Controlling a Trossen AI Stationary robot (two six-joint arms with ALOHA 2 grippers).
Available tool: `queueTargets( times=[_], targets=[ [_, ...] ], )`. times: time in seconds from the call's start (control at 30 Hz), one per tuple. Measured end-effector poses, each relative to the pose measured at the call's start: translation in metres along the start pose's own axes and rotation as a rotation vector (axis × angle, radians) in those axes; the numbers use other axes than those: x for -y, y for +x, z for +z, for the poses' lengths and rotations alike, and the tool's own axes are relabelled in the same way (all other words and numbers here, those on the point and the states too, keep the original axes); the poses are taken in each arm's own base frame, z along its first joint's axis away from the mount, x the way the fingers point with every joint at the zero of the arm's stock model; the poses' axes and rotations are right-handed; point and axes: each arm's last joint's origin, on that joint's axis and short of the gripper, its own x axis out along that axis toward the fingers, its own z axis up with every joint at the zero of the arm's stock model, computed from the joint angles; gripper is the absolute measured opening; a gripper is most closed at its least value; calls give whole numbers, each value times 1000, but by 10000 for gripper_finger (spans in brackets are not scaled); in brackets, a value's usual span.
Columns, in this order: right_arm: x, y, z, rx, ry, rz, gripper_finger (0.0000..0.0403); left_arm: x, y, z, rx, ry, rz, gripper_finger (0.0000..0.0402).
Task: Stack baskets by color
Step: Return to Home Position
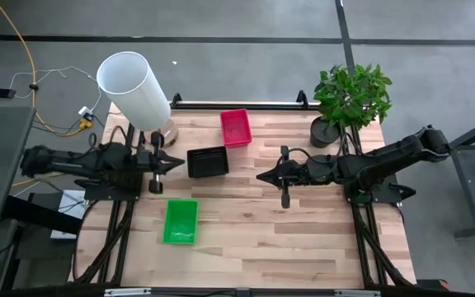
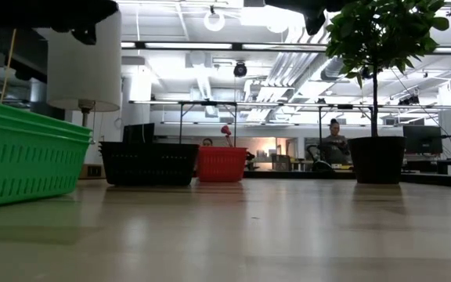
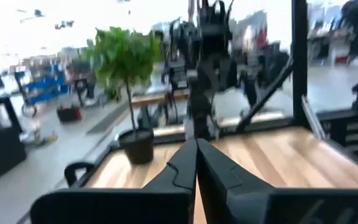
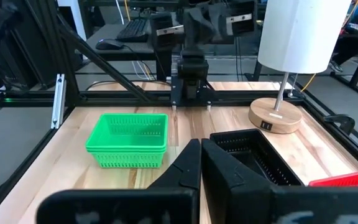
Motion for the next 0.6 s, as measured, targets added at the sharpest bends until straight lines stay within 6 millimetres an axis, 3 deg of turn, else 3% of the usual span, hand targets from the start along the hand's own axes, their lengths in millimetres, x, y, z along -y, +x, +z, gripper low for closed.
queueTargets(
  times=[0.3,0.6],
  targets=[
    [0,0,0,0,5,0,0,-27,-9,-34,-28,-142,10,0],
    [0,0,0,1,8,-7,0,-14,-18,-58,1,-252,49,0]
  ],
)
